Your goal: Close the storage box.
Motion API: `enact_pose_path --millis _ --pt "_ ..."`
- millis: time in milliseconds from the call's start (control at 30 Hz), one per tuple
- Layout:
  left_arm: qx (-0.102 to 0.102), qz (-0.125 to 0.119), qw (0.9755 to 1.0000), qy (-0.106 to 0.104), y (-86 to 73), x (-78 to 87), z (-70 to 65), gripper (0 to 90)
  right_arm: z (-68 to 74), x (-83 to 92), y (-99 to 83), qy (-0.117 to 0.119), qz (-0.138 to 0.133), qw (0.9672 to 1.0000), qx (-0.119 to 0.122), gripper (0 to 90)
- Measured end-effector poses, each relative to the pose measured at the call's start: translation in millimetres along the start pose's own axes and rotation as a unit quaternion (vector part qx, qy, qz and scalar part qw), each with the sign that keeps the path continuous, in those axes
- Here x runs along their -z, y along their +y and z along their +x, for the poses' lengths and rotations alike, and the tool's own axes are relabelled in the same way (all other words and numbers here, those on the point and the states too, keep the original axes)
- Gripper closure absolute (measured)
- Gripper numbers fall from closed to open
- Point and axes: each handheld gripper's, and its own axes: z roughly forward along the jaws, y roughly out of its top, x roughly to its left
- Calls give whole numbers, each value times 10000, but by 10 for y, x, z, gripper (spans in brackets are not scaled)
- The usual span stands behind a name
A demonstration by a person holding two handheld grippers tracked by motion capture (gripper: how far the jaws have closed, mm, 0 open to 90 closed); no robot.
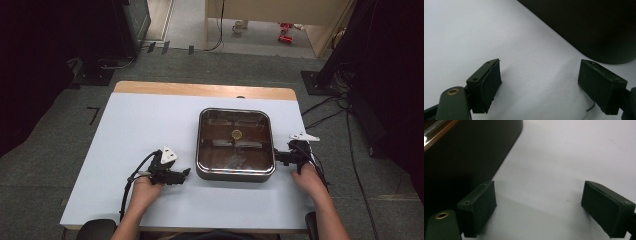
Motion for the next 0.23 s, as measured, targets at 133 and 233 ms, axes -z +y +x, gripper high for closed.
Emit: enact_pose_path --millis 133,233 --pt "-12 4 10000 14 0 0 -3 184 0 0 0 0 0 10000 0 121" --pt "-23 5 10000 24 -1 0 -6 183 0 0 0 -1 -1 10000 1 121"
